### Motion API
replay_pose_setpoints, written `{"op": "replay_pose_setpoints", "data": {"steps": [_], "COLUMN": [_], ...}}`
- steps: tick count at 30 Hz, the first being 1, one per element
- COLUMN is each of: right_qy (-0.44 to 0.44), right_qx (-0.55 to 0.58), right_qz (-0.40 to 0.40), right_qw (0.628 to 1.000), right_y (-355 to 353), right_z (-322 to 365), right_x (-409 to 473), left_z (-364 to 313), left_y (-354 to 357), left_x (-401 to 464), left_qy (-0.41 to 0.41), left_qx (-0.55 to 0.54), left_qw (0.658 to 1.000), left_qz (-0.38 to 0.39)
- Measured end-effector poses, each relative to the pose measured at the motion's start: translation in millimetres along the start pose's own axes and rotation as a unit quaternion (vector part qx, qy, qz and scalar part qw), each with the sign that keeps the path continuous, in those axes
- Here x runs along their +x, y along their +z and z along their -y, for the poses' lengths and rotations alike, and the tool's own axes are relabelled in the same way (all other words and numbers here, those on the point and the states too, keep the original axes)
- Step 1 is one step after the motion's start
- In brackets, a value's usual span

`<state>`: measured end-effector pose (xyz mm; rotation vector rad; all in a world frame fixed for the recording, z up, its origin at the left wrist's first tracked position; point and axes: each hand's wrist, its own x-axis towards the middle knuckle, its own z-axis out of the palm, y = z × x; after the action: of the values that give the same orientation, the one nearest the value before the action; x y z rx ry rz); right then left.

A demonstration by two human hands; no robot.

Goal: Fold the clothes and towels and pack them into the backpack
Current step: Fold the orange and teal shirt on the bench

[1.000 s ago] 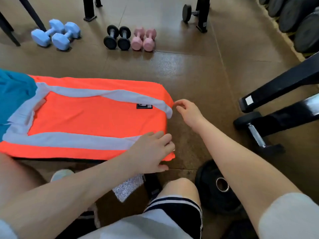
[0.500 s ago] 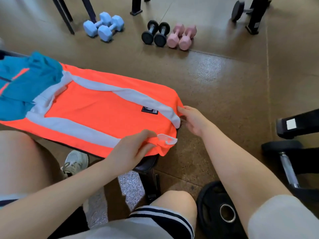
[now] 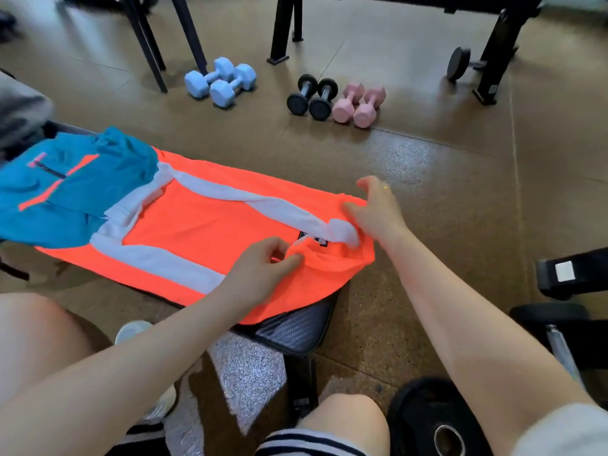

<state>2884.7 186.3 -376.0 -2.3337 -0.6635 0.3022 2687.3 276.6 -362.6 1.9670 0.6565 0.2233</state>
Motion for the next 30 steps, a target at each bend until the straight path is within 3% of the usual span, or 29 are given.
{"op": "replay_pose_setpoints", "data": {"steps": [3, 5, 8, 10, 13, 18, 19, 21, 23, 27, 30], "right_qy": [-0.135, -0.229, -0.31, -0.304, -0.276, -0.273, -0.263, -0.167, -0.026, 0.103, 0.158], "right_qx": [0.016, 0.073, 0.019, -0.037, -0.094, -0.139, -0.11, 0.059, 0.24, 0.162, 0.289], "right_qz": [-0.135, -0.086, 0.004, 0.017, -0.03, -0.123, -0.103, 0.005, 0.078, 0.06, -0.002], "right_qw": [0.981, 0.967, 0.951, 0.952, 0.956, 0.944, 0.953, 0.984, 0.967, 0.979, 0.944], "right_y": [-11, -15, -3, 7, 17, 25, 22, 13, 4, 8, 9], "right_z": [2, 3, -2, -10, -15, -5, -5, -8, -17, -43, -54], "right_x": [-44, -82, -113, -117, -122, -131, -131, -131, -129, -114, -89], "left_z": [2, 4, 6, 8, 15, 31, 32, 30, 24, 15, 11], "left_y": [11, 19, 24, 22, 13, 9, 10, 9, 7, 10, 22], "left_x": [4, 4, 0, -4, -9, -14, -15, -19, -23, -26, -28], "left_qy": [0.019, 0.04, 0.07, 0.069, 0.049, 0.108, 0.119, 0.146, 0.171, 0.199, 0.223], "left_qx": [-0.013, -0.014, -0.015, -0.047, -0.133, -0.047, -0.03, 0.001, 0.031, 0.108, 0.254], "left_qw": [1.0, 0.999, 0.995, 0.991, 0.975, 0.977, 0.977, 0.972, 0.962, 0.951, 0.931], "left_qz": [0.016, 0.033, 0.064, 0.103, 0.169, 0.178, 0.174, 0.183, 0.211, 0.21, 0.139]}}
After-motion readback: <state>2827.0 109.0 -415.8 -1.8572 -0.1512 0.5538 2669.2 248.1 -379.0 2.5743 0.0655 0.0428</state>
